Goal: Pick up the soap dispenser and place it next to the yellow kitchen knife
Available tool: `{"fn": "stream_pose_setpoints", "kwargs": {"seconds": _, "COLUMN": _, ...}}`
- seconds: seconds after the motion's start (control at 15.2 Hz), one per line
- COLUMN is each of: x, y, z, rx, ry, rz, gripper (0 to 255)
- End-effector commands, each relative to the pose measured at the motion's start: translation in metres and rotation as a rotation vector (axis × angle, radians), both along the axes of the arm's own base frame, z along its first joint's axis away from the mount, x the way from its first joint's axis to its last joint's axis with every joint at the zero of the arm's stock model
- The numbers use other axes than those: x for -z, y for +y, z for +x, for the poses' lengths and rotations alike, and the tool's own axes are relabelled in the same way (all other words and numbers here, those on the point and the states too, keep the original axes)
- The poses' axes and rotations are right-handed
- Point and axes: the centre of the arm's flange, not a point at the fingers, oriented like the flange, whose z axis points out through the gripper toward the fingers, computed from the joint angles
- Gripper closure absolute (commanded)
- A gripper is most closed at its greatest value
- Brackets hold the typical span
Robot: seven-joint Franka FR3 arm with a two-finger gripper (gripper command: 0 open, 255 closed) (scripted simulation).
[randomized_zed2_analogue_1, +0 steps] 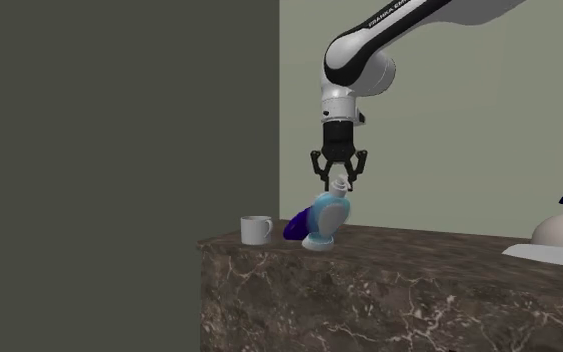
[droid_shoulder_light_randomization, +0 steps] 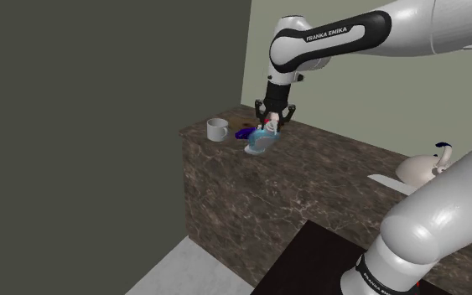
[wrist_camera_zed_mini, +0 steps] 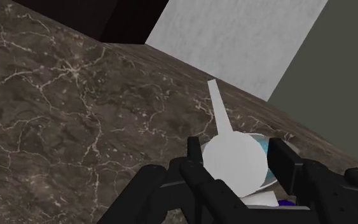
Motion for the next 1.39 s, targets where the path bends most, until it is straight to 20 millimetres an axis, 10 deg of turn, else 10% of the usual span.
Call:
{"fn": "stream_pose_setpoints", "kwargs": {"seconds": 0.0, "x": 0.002, "y": -0.020, "z": -0.021, "rx": 0.001, "ry": 0.003, "rz": 0.001, "gripper": 255}}
{"fn": "stream_pose_setpoints", "kwargs": {"seconds": 1.32, "x": -0.010, "y": -0.187, "z": -0.225, "rx": 0.001, "ry": 0.003, "rz": 0.001, "gripper": 255}}
